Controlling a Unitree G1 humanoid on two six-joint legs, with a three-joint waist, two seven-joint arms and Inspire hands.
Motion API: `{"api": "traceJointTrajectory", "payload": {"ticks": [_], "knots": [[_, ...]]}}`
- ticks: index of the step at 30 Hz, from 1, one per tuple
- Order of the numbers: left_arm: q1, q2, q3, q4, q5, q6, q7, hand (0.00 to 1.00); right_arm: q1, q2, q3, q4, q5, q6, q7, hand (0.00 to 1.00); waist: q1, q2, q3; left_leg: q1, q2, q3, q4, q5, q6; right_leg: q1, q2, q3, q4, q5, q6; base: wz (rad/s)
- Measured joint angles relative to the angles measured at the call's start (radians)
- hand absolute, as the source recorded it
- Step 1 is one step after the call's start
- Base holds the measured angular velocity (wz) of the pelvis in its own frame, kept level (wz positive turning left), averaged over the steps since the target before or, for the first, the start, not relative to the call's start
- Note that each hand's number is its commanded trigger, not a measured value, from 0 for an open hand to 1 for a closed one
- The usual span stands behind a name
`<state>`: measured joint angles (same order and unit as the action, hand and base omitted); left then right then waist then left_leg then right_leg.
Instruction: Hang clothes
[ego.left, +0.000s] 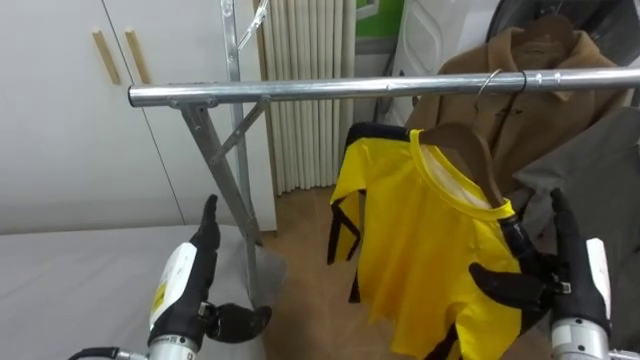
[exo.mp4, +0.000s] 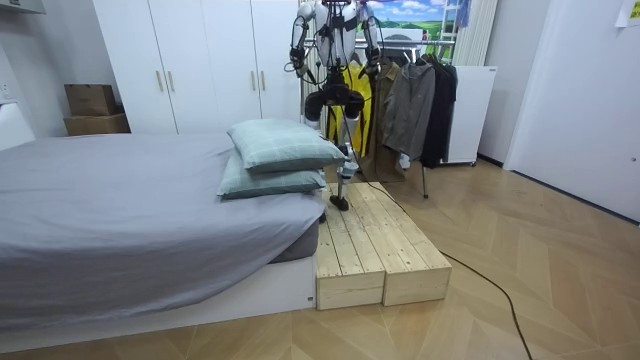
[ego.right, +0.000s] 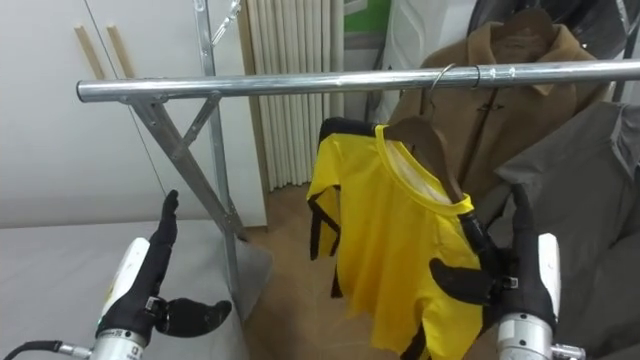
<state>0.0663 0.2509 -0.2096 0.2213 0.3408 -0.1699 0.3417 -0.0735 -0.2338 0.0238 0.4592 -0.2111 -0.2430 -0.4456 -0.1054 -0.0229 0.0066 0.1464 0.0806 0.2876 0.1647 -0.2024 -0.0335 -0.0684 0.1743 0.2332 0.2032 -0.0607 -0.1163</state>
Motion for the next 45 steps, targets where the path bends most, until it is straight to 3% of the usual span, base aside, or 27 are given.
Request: {"api": "traceJointTrajectory", "payload": {"ticks": [3, 5, 9, 17, 20, 23, 29, 40, 45], "knots": [[0.004, -0.006, -0.007, 0.001, 0.001, 0.000, -0.002, 0.00, -0.006, -0.003, 0.024, 0.021, -0.259, 0.007, -0.051, 0.00, 0.009, 0.000, -0.0002, 0.002, 0.000, -0.001, -0.001, 0.000, 0.000, -0.003, 0.000, -0.002, 0.003, 0.000, 0.000, -0.07], [0.002, -0.006, -0.034, 0.001, 0.000, 0.003, -0.010, 0.00, -0.012, -0.009, 0.068, 0.097, -0.438, 0.031, -0.101, 0.00, 0.021, -0.002, 0.0004, 0.002, 0.000, -0.003, -0.001, 0.000, 0.000, -0.008, 0.000, -0.005, 0.004, 0.000, -0.001, 0.00], [0.001, -0.009, -0.047, 0.005, 0.005, 0.018, -0.040, 0.00, -0.043, -0.012, 0.106, 0.141, -0.607, 0.077, -0.131, 0.00, 0.034, -0.012, 0.0060, -0.011, -0.004, -0.026, 0.000, -0.001, 0.002, -0.023, 0.002, 0.002, 0.018, 0.000, -0.001, -0.05], [-0.015, -0.011, -0.051, -0.015, 0.020, 0.022, -0.071, 0.00, -0.145, -0.125, 0.185, 0.142, -0.945, 0.136, -0.157, 0.00, 0.086, -0.048, 0.0055, -0.023, -0.004, -0.035, 0.002, -0.001, 0.003, -0.050, 0.006, 0.004, 0.039, 0.003, -0.002, -0.03], [-0.026, -0.010, -0.051, -0.015, 0.011, 0.021, -0.081, 0.00, -0.188, -0.135, 0.209, 0.161, -0.988, 0.135, -0.194, 0.00, 0.092, -0.063, 0.0055, -0.025, -0.004, -0.061, 0.003, -0.001, 0.002, -0.051, 0.005, -0.007, 0.039, 0.004, -0.003, 0.11], [-0.027, -0.009, -0.051, -0.015, 0.011, 0.022, -0.106, 0.00, -0.189, -0.169, 0.232, 0.162, -1.024, 0.133, -0.218, 0.00, 0.116, -0.065, 0.0059, -0.019, -0.004, -0.061, 0.002, -0.001, 0.002, -0.046, 0.004, -0.010, 0.039, 0.004, -0.003, 0.02], [-0.027, -0.008, -0.051, -0.013, 0.003, 0.022, -0.139, 0.00, -0.189, -0.181, 0.233, 0.162, -1.053, 0.131, -0.220, 0.00, 0.141, -0.068, 0.0090, -0.014, -0.004, -0.072, 0.001, -0.001, 0.002, -0.038, 0.003, -0.015, 0.037, 0.004, -0.003, 0.03], [-0.028, -0.010, -0.051, -0.010, -0.005, 0.032, -0.180, 0.00, -0.189, -0.177, 0.247, 0.161, -1.043, 0.129, -0.214, 0.00, 0.138, -0.065, 0.0099, -0.017, -0.003, -0.076, 0.002, -0.001, 0.002, -0.038, 0.001, -0.023, 0.033, 0.005, -0.004, 0.00], [-0.028, -0.013, -0.054, -0.010, -0.024, 0.043, -0.185, 0.00, -0.189, -0.175, 0.250, 0.161, -0.968, 0.128, -0.183, 0.00, 0.133, -0.065, 0.0097, -0.018, -0.002, -0.078, 0.001, -0.001, 0.002, -0.038, 0.000, -0.029, 0.031, 0.005, -0.004, 0.02]]}}
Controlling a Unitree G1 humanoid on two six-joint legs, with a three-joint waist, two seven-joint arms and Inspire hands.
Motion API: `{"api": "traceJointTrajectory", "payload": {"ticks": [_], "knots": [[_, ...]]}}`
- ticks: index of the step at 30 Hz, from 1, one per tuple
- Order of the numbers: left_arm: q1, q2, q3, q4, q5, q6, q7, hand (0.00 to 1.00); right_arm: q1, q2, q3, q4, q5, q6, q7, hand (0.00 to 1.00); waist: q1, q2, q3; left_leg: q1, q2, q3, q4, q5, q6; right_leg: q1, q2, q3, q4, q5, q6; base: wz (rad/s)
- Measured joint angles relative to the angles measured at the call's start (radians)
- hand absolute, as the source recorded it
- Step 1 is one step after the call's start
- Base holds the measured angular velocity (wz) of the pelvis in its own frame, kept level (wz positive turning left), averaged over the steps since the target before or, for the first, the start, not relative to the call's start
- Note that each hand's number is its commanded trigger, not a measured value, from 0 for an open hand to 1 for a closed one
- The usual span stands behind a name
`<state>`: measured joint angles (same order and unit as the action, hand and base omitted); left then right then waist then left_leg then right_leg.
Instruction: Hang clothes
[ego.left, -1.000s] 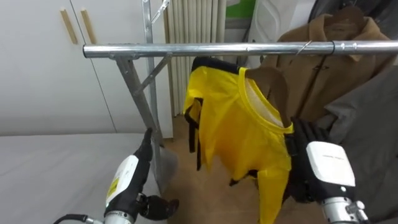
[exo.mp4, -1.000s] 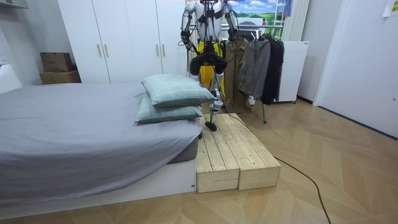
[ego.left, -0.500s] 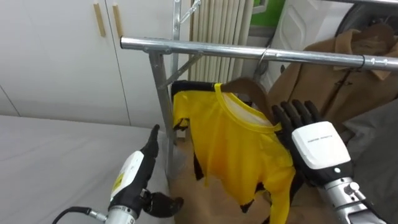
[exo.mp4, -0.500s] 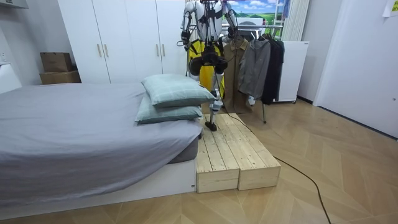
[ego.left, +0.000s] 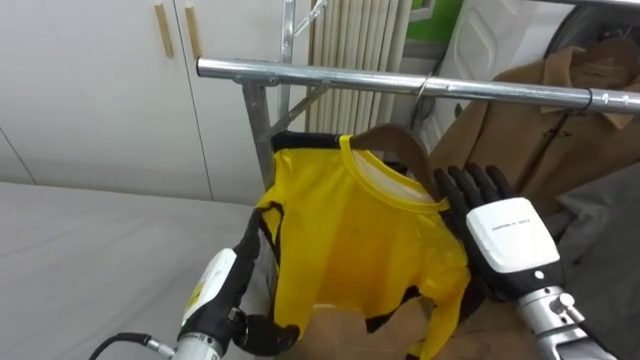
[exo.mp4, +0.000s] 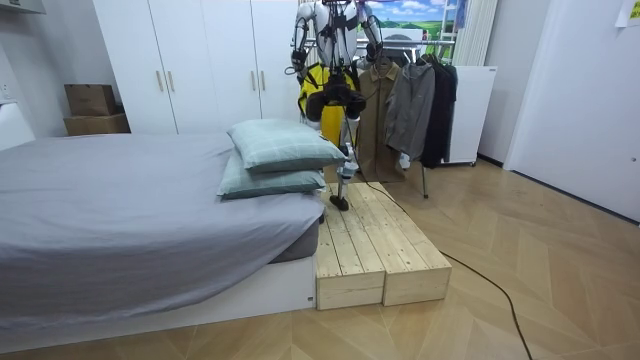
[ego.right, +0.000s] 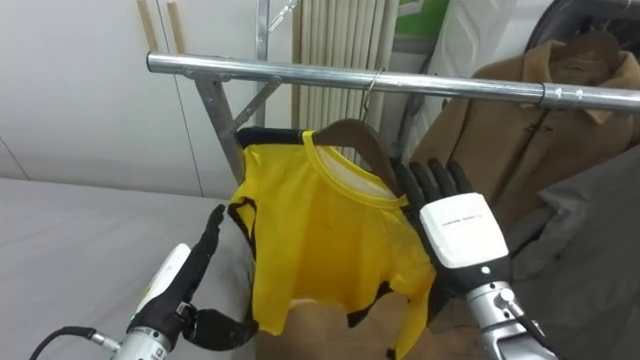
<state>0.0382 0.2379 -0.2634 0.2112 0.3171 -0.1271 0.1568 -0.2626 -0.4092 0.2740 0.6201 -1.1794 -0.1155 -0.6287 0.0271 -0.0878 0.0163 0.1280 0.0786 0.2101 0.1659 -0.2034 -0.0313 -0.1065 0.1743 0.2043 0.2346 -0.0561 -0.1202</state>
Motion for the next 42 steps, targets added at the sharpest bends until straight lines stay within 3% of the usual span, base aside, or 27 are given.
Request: {"api": "traceJointTrajectory", "payload": {"ticks": [9, 13, 15, 20, 28, 32, 42], "knots": [[0.000, -0.002, 0.001, -0.001, 0.002, 0.010, -0.010, 0.00, 0.017, 0.045, -0.003, -0.014, 0.159, -0.006, 0.035, 0.00, -0.022, 0.005, -0.0024, -0.003, 0.001, -0.022, -0.001, 0.000, 0.000, 0.005, -0.003, -0.015, -0.008, 0.001, -0.002, 0.05], [0.000, 0.001, 0.000, -0.008, 0.001, 0.012, -0.010, 0.00, 0.021, 0.050, -0.005, -0.014, 0.288, -0.017, 0.057, 0.00, -0.029, 0.015, -0.0040, -0.009, 0.001, -0.016, 0.000, 0.000, 0.000, 0.003, -0.003, -0.015, -0.014, 0.003, -0.001, 0.02], [0.000, 0.000, 0.001, -0.008, -0.001, 0.012, -0.010, 0.00, 0.026, 0.053, -0.013, -0.013, 0.347, -0.029, 0.069, 0.00, -0.032, 0.024, -0.0084, -0.010, 0.000, -0.015, 0.000, 0.000, 0.000, 0.003, -0.004, -0.015, -0.015, 0.003, -0.001, 0.00], [0.000, 0.000, 0.004, -0.015, -0.009, 0.012, -0.010, 0.00, 0.029, 0.087, -0.027, -0.011, 0.685, -0.037, 0.120, 0.00, -0.059, 0.045, -0.0089, 0.006, 0.000, -0.018, -0.001, 0.000, 0.000, 0.018, -0.004, -0.012, -0.015, 0.002, -0.001, -0.02], [0.005, 0.011, 0.015, -0.038, 0.002, 0.010, -0.006, 0.00, 0.092, 0.089, -0.136, -0.074, 1.160, -0.036, 0.243, 0.00, -0.076, 0.060, -0.0014, 0.005, 0.000, -0.014, -0.001, 0.000, 0.000, 0.020, -0.002, -0.003, -0.015, 0.000, 0.001, -0.01], [0.005, 0.011, 0.025, -0.041, 0.003, 0.001, 0.002, 0.00, 0.116, 0.088, -0.151, -0.101, 1.341, -0.036, 0.294, 0.00, -0.081, 0.065, -0.0026, 0.005, 0.000, -0.010, 0.000, 0.000, 0.000, 0.020, 0.001, 0.012, -0.016, -0.001, 0.003, -0.06], [0.014, 0.020, 0.046, -0.042, 0.003, -0.034, 0.056, 0.00, 0.150, 0.088, -0.164, -0.127, 1.453, -0.037, 0.342, 0.00, -0.105, 0.063, -0.0023, 0.011, -0.001, -0.004, 0.000, 0.000, 0.000, 0.022, 0.002, 0.015, -0.014, 0.000, 0.003, 0.00]]}}
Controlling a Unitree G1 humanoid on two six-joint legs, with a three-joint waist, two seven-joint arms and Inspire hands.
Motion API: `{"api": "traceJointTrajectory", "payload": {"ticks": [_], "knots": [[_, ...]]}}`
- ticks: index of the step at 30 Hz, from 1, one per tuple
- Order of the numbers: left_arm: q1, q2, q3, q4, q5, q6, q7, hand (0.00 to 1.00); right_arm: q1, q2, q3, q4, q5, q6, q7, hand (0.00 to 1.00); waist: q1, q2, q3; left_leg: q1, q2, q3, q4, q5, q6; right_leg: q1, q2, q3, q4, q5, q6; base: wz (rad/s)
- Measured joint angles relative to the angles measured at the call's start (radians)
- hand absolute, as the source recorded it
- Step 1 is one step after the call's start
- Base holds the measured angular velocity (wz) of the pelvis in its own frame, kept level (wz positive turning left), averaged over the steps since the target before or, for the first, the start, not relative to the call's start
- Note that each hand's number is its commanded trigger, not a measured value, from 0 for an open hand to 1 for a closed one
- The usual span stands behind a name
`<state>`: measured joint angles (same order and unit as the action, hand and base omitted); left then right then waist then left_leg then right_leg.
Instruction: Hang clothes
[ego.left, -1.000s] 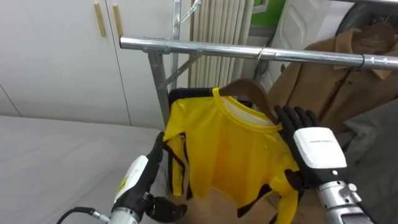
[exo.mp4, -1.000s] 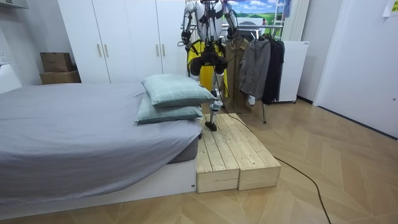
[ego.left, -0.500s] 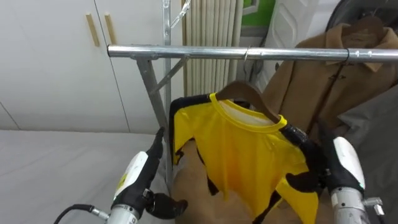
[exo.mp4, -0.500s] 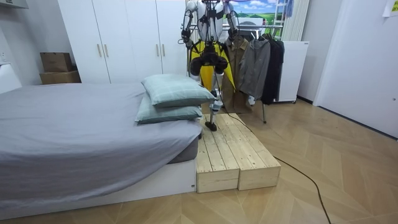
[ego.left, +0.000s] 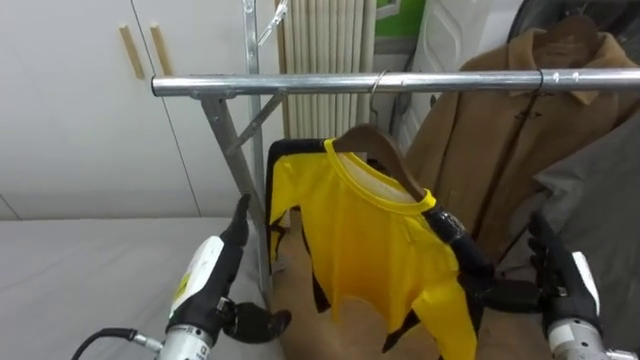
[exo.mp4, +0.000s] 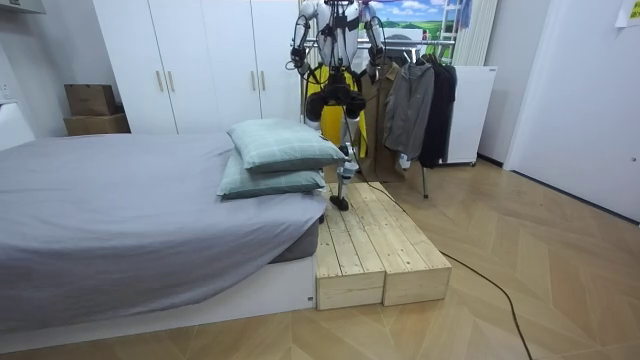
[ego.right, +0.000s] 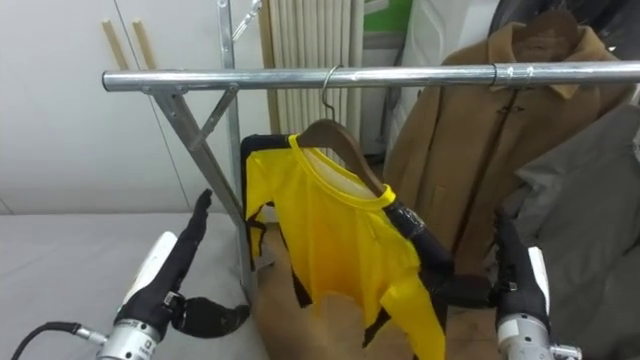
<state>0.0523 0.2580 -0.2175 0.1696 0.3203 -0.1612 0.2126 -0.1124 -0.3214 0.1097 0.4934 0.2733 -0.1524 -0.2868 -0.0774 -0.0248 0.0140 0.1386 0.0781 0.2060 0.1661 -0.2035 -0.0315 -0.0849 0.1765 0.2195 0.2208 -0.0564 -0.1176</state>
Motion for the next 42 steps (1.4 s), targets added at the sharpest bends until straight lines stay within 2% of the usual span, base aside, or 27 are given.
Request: {"api": "traceJointTrajectory", "payload": {"ticks": [5, 11, 14, 18, 21, 23, 26, 29, 37, 42], "knots": [[0.002, -0.001, 0.001, 0.033, 0.000, -0.016, 0.035, 0.00, 0.027, 0.000, -0.019, 0.000, -0.002, -0.001, -0.004, 0.00, -0.004, -0.009, -0.0004, 0.005, 0.001, 0.010, 0.000, 0.000, 0.000, 0.003, 0.001, 0.002, 0.000, -0.001, 0.001, -0.02], [0.019, -0.001, 0.001, 0.091, -0.009, -0.018, 0.049, 0.00, 0.068, 0.005, -0.017, 0.010, 0.017, -0.001, 0.026, 0.00, -0.005, -0.010, -0.0003, 0.004, 0.000, 0.014, -0.001, 0.000, 0.000, 0.003, 0.000, 0.002, -0.001, -0.003, 0.002, -0.01], [0.031, -0.003, 0.005, 0.116, -0.012, -0.018, 0.044, 0.00, 0.099, 0.028, -0.017, 0.041, 0.120, 0.000, 0.110, 0.00, -0.005, -0.009, -0.0011, 0.003, 0.001, 0.014, 0.000, 0.000, 0.000, 0.003, 0.000, 0.001, -0.004, -0.003, 0.001, 0.01], [0.041, -0.003, 0.034, 0.137, -0.014, -0.023, 0.040, 0.00, 0.170, 0.055, -0.016, 0.048, 0.175, 0.001, 0.192, 0.00, 0.001, -0.006, -0.0044, -0.003, 0.002, 0.014, 0.001, 0.000, 0.000, 0.005, 0.000, -0.001, -0.007, -0.003, -0.001, 0.05], [0.072, -0.003, 0.055, 0.205, -0.016, -0.023, 0.041, 0.00, 0.219, 0.080, -0.016, 0.119, 0.199, 0.001, 0.248, 0.00, -0.003, 0.003, -0.0112, 0.007, 0.002, 0.013, 0.001, 0.000, 0.000, 0.016, 0.000, -0.003, -0.008, -0.006, -0.003, 0.00], [0.081, -0.004, 0.055, 0.297, -0.019, -0.023, 0.041, 0.00, 0.244, 0.099, -0.015, 0.246, 0.207, 0.004, 0.288, 0.00, -0.006, 0.008, -0.0145, 0.013, 0.003, 0.014, 0.000, 0.000, 0.000, 0.029, -0.001, -0.004, -0.017, -0.007, -0.002, 0.05], [0.097, -0.006, 0.064, 0.392, -0.028, -0.022, 0.041, 0.00, 0.275, 0.124, -0.026, 0.365, 0.233, 0.021, 0.321, 0.00, -0.008, 0.012, -0.0132, 0.014, 0.003, 0.016, 0.000, 0.000, 0.000, 0.029, -0.001, -0.005, -0.017, -0.007, -0.003, 0.01], [0.111, -0.015, 0.065, 0.444, -0.036, -0.022, 0.041, 0.00, 0.282, 0.132, -0.027, 0.446, 0.238, 0.022, 0.347, 0.00, -0.009, 0.017, -0.0101, 0.014, 0.003, 0.020, 0.000, 0.000, 0.000, 0.028, -0.001, -0.004, -0.017, -0.008, -0.002, 0.00], [0.117, -0.047, 0.097, 0.498, -0.054, -0.050, 0.042, 0.00, 0.276, 0.136, -0.086, 0.595, 0.235, 0.008, 0.424, 0.00, -0.020, 0.025, -0.0102, 0.014, 0.001, 0.006, -0.001, 0.000, 0.000, 0.028, -0.002, -0.003, -0.019, -0.012, 0.006, 0.01], [0.122, -0.048, 0.098, 0.497, -0.054, -0.054, 0.041, 0.00, 0.279, 0.143, -0.105, 0.676, 0.236, 0.010, 0.455, 0.00, -0.028, 0.028, -0.0108, 0.001, 0.000, -0.017, -0.001, -0.001, 0.001, 0.016, -0.004, -0.018, -0.016, -0.015, 0.011, 0.08]]}}
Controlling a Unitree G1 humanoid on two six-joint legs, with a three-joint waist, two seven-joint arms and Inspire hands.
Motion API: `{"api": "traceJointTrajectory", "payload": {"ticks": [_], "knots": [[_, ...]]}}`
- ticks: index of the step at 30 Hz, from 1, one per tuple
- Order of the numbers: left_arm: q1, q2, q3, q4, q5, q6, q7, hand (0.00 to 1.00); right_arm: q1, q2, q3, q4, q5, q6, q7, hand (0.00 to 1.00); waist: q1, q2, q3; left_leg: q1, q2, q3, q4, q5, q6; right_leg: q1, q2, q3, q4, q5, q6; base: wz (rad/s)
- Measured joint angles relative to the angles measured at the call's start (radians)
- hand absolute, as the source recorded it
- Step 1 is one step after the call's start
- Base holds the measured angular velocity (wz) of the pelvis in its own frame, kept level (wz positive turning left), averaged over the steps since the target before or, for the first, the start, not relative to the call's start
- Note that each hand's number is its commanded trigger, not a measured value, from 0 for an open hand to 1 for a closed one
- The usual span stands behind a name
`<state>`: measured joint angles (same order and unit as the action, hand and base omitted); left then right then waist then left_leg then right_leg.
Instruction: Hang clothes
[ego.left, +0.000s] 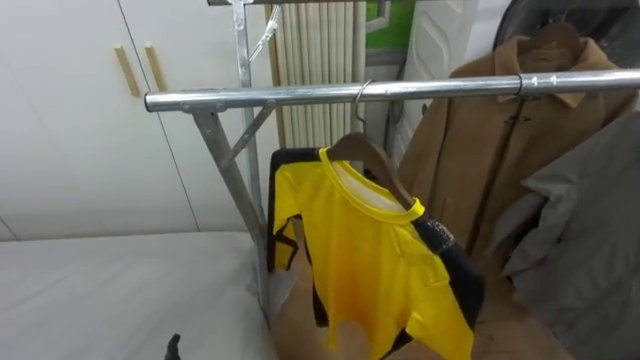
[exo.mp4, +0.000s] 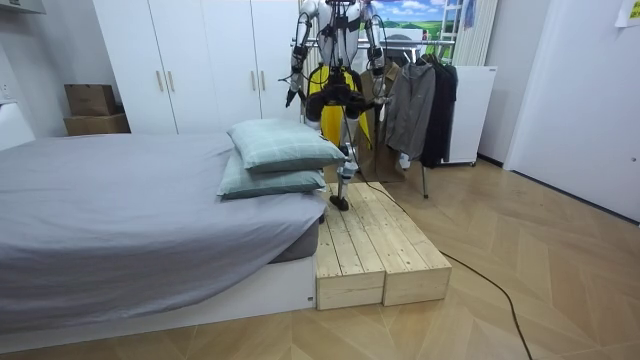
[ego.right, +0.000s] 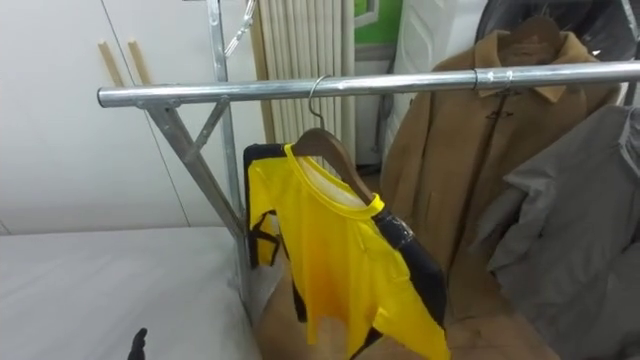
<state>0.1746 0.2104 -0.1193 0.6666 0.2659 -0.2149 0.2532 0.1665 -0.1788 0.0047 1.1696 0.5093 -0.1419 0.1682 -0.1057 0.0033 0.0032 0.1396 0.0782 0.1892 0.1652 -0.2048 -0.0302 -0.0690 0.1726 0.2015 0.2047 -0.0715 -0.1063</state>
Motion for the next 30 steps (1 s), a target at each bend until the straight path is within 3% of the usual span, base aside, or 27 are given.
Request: {"api": "traceJointTrajectory", "payload": {"ticks": [10, 18, 26, 30], "knots": [[0.003, -0.010, -0.001, 0.053, 0.000, -0.010, -0.029, 0.00, -0.007, 0.026, -0.027, 0.037, -0.019, 0.012, 0.013, 0.00, 0.004, 0.004, -0.0030, -0.011, -0.003, -0.040, 0.001, 0.000, 0.000, -0.003, -0.012, -0.041, 0.001, -0.002, 0.002, 0.12], [0.014, -0.015, -0.001, 0.095, 0.004, -0.009, -0.030, 0.00, -0.021, 0.027, -0.025, 0.037, -0.121, 0.012, -0.024, 0.00, 0.021, 0.012, -0.0057, -0.026, 0.001, -0.041, -0.001, -0.011, -0.005, -0.017, -0.012, -0.059, 0.005, 0.003, 0.005, 0.06], [0.010, -0.024, -0.001, 0.083, 0.012, -0.009, -0.046, 0.00, -0.030, 0.024, -0.019, 0.033, -0.149, 0.012, -0.027, 0.00, 0.024, 0.022, -0.0008, -0.025, 0.000, -0.053, 0.000, -0.021, -0.011, -0.024, -0.018, -0.086, 0.036, -0.007, 0.004, 0.03], [-0.023, -0.034, -0.001, 0.078, 0.011, -0.012, -0.048, 0.00, -0.039, 0.021, 0.014, 0.026, -0.172, 0.004, -0.046, 0.00, 0.028, 0.020, 0.0000, -0.043, 0.000, -0.067, 0.014, -0.022, -0.012, -0.040, -0.027, -0.111, 0.059, -0.022, -0.001, 0.15]]}}
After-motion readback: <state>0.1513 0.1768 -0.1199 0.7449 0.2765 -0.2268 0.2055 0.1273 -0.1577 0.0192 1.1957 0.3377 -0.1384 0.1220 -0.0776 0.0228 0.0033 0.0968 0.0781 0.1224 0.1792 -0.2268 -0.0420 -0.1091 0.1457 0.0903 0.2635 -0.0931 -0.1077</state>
